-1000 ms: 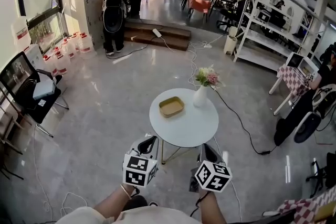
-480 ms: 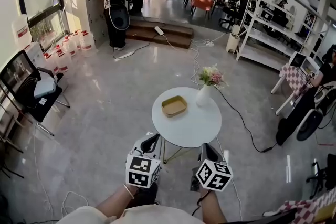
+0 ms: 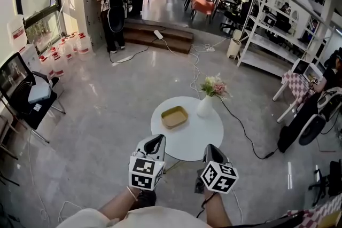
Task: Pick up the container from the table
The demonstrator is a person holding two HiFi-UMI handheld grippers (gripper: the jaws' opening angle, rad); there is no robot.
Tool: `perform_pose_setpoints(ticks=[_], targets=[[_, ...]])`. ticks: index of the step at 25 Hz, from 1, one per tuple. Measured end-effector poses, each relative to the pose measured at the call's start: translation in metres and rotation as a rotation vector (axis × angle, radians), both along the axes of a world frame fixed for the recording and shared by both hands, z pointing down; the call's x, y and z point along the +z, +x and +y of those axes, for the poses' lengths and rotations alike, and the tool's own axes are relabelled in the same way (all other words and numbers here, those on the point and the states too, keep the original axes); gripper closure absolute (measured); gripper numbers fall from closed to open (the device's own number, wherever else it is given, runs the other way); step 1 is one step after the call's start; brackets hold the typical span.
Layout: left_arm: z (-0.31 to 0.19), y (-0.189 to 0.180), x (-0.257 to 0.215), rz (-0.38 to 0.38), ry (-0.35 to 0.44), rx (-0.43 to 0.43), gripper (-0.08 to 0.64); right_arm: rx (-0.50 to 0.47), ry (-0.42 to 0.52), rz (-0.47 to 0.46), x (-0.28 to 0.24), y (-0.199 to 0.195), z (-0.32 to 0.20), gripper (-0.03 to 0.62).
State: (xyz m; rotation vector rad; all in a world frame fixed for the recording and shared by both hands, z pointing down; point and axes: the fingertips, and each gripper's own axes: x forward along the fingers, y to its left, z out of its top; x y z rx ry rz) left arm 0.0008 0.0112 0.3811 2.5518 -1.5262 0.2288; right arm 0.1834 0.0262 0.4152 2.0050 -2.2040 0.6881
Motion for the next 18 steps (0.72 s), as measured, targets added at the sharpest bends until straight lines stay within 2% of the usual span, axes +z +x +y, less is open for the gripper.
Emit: perform_pose_setpoints(ticks=[6, 11, 18], targets=[[-0.044, -0.002, -0.005, -0.005, 0.004, 0.019, 0.543, 0.022, 0.022, 0.001, -0.01, 0.0, -0.042, 0.568], [-0.086, 0.0, -0.021, -0.016, 0.042, 0.031, 0.543, 0.039, 0.059, -0.008, -0.022, 0.002, -0.079, 0.568], [-0.123, 0.0, -0.015, -0.02, 0.026, 0.044, 0.543, 0.061, 0.04, -0.008, -0.016, 0.007, -0.111, 0.568]])
